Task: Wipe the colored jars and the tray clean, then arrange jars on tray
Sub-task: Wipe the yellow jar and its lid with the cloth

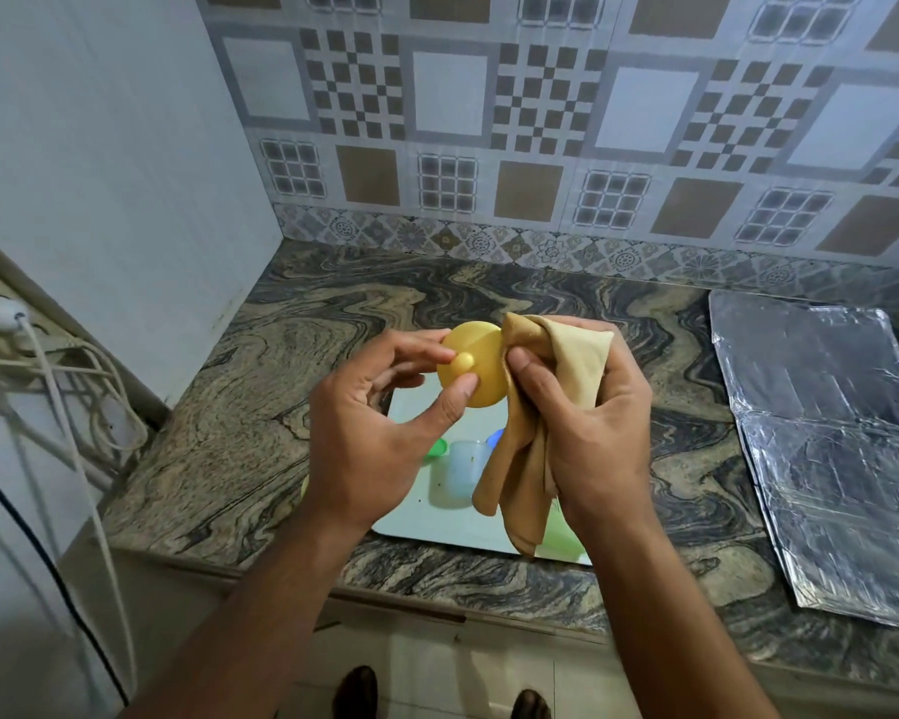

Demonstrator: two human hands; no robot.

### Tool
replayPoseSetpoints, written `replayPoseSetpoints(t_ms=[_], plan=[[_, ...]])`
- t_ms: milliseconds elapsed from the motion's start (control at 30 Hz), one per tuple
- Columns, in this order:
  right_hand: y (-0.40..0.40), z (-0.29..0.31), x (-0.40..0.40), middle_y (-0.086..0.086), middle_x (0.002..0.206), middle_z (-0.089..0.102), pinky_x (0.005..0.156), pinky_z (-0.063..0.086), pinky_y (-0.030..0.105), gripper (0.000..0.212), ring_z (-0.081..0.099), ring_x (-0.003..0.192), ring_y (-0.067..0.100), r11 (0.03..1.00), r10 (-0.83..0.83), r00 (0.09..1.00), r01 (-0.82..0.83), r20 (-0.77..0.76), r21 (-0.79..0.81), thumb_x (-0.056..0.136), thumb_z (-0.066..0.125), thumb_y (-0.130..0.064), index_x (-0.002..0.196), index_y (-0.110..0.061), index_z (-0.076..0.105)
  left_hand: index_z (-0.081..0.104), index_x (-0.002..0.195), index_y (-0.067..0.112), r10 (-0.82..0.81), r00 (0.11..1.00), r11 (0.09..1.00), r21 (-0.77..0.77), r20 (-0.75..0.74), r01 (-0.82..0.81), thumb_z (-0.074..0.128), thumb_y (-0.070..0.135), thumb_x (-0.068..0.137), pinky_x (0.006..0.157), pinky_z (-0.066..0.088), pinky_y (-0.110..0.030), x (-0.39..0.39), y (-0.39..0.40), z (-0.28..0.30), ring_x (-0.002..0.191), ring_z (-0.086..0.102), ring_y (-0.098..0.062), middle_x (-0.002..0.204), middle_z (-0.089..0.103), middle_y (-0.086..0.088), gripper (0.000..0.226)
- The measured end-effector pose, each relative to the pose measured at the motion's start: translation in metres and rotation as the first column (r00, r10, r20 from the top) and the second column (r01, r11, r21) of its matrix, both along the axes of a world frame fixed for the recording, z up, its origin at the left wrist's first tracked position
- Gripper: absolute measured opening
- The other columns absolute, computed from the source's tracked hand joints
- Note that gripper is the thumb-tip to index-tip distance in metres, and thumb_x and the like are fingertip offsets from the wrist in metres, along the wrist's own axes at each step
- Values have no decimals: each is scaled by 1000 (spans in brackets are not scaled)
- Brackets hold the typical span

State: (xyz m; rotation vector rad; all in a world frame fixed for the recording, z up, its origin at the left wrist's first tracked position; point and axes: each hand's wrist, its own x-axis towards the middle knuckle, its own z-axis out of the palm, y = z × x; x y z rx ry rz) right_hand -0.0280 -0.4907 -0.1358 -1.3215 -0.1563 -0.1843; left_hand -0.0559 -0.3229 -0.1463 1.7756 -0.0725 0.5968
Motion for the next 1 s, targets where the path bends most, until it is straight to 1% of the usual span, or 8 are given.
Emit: replayPoseSetpoints(t_ms=[133, 233, 300, 533, 633, 767, 867, 1000], plan=[[3, -7, 2, -1, 91, 70, 74, 53, 24, 21, 65, 83, 10, 996, -61, 998, 62, 6, -72, 93, 78, -6, 109, -10, 64, 73, 97, 19, 83, 994, 996, -14, -72, -84, 87, 18, 84, 88, 63, -38, -3, 37, -10, 104, 77, -14, 114, 80, 2, 20], [2, -15, 3, -6, 87, 69, 71, 52, 22, 21, 62, 79, 8, 994, -70, 997, 69, -15, -84, 94, 78, -8, 109, -11, 63, 72, 89, 31, 218, 948, 969, 171, -232, -181, 88, 20, 82, 85, 64, -36, -10, 81, -37, 95, 76, -8, 105, 80, 10, 21], [3, -21, 1, -9, 85, 69, 70, 52, 22, 22, 62, 79, 8, 994, -58, 998, 55, -26, -98, 93, 78, -9, 110, -11, 63, 73, 86, 30, 311, 889, 934, 283, -338, -219, 90, 23, 80, 85, 64, -41, -18, 108, -63, 91, 75, -9, 98, 80, 10, 18], [12, -36, -6, -12, 87, 70, 75, 54, 27, 24, 65, 83, 7, 989, -32, 997, 23, -65, -143, 92, 80, -12, 111, -14, 64, 72, 82, 25, 400, 741, 891, 418, -539, -176, 90, 24, 79, 78, 61, -36, -35, 127, -132, 87, 73, -12, 88, 76, 9, 18], [13, -38, -8, -15, 84, 71, 74, 55, 26, 24, 64, 82, 5, 987, -21, 998, 12, -59, -163, 93, 79, -11, 111, -13, 64, 72, 83, 25, 400, 712, 888, 436, -577, -145, 89, 27, 77, 74, 62, -37, -34, 125, -143, 87, 74, -15, 90, 77, 3, 18], [14, -37, -9, -16, 83, 71, 72, 55, 23, 22, 64, 80, 4, 986, -20, 999, 12, -48, -169, 93, 78, -9, 108, -15, 63, 74, 85, 22, 415, 702, 872, 474, -579, -124, 87, 24, 77, 68, 58, -30, -28, 122, -144, 85, 72, -15, 91, 78, 0, 16], [12, -37, -10, -19, 79, 70, 69, 52, 19, 22, 63, 76, -1, 983, -19, 999, 13, -33, -181, 93, 77, -8, 103, -20, 62, 72, 83, 25, 421, 701, 868, 480, -575, -127, 88, 24, 76, 71, 62, -37, -25, 124, -144, 85, 74, -18, 90, 78, 0, 17], [8, -39, -12, -20, 77, 69, 68, 51, 16, 21, 63, 74, -2, 984, -12, 1000, 7, -29, -179, 93, 75, -4, 108, -9, 61, 71, 82, 28, 416, 705, 866, 486, -575, -116, 89, 23, 76, 74, 62, -32, -24, 124, -145, 84, 74, -14, 93, 80, -1, 20]])
